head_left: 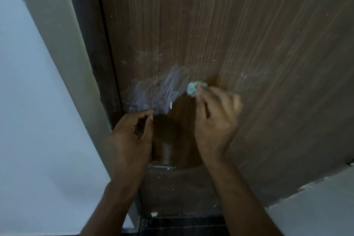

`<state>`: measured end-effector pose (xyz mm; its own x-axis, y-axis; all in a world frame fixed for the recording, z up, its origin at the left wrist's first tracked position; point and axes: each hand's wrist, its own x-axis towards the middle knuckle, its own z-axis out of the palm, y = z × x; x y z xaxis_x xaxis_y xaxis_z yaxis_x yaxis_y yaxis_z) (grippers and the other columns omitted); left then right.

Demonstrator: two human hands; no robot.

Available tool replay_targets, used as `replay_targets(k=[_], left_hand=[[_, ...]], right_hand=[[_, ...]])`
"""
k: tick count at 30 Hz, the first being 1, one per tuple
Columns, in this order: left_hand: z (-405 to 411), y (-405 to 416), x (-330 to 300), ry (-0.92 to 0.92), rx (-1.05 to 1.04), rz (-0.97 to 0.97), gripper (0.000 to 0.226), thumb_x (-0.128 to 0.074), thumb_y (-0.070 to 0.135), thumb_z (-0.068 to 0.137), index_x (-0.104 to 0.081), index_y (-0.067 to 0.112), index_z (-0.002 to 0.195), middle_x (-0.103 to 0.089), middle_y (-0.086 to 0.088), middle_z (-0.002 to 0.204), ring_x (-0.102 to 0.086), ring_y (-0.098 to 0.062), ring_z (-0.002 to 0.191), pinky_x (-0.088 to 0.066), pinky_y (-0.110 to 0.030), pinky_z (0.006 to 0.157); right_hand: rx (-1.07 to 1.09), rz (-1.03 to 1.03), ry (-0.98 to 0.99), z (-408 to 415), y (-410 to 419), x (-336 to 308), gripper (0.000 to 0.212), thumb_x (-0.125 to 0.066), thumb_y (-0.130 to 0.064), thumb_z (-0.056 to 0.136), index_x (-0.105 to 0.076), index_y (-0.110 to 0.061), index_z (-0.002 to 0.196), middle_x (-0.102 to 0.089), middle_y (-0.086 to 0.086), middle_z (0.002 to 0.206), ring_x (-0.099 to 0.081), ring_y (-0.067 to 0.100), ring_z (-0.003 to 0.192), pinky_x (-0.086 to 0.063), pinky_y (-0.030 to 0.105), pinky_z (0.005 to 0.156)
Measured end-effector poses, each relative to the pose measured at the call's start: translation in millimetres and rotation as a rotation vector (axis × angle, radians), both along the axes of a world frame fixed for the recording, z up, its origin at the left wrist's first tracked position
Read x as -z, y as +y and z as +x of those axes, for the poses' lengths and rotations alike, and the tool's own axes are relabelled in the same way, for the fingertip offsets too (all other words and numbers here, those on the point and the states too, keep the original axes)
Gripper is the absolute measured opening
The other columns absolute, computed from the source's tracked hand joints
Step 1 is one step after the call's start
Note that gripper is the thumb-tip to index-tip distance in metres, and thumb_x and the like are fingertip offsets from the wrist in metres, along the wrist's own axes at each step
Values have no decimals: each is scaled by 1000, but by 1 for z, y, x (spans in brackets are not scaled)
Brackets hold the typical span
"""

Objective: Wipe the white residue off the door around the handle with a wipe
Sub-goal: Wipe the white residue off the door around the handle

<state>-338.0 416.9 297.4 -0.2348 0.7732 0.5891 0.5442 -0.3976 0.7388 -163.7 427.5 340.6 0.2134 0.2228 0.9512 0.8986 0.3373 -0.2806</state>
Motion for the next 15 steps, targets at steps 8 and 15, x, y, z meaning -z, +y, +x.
replay_targets(k=[8,15], left_hand=[[0,-4,5,-82,-52,-60,21,-63,40,96,-68,36,116,-69,21,105,-65,7,90,-45,-1,79],[-4,-11,7,-105,-31,-60,22,-64,36,95,-66,36,117,-68,21,106,-65,7,94,-52,-10,82]], right_hand=[[-108,-292,-459,-34,-6,46,22,-63,-18,92,-75,-15,111,-73,2,112,-56,24,103,-35,39,83],[1,-2,-168,-20,14,17,13,-67,-24,98,-76,-21,107,-72,-4,101,-55,17,92,-38,35,77]])
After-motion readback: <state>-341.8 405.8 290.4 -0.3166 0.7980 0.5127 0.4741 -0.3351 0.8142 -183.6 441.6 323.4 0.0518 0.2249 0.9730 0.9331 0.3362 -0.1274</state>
